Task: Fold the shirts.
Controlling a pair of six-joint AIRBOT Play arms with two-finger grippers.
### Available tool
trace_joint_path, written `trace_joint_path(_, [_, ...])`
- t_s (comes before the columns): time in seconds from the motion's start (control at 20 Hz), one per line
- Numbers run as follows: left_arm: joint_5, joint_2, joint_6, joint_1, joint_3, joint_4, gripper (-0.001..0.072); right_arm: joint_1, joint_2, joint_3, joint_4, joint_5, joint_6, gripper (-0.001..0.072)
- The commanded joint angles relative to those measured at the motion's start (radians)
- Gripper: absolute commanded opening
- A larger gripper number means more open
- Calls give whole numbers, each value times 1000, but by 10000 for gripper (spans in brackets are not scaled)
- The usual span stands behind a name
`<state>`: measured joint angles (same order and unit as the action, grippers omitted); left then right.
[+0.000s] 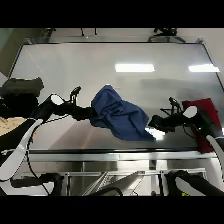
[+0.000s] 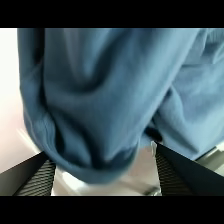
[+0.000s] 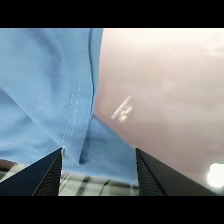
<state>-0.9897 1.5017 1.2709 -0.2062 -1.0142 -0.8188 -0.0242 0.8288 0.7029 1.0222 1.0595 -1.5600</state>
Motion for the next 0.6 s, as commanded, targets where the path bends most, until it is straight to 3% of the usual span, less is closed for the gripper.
trace_joint_path(0.0, [3,47,-6,-5,-48,3,452,-12,136,2,-192,-71,190,500])
trace_joint_path(0.05, [3,53,-7,-5,-57,3,347,-2,177,2,-225,-91,222,500])
trace_joint_path(0.2, [2,59,-7,-7,-66,-3,359,1,263,14,-300,-99,314,491])
trace_joint_path(0.25, [-3,59,-7,-7,-66,-3,359,2,275,18,-322,-98,335,386])
trace_joint_path(0.3, [0,59,-8,-7,-61,-2,358,2,279,18,-351,-98,364,341])
trace_joint_path(0.35, [6,59,-7,-7,-55,-2,358,2,281,18,-378,-97,387,342])
trace_joint_path(0.4, [14,59,-8,-7,-49,-1,285,2,281,18,-403,-93,406,341])
trace_joint_path(0.45, [15,59,-21,-7,-50,-1,24,2,281,18,-423,-91,418,341])
trace_joint_path(0.5, [14,57,-33,-7,-50,3,15,2,281,18,-442,-91,432,338])
trace_joint_path(0.55, [13,53,-33,-7,-50,4,15,2,281,18,-464,-91,459,267])
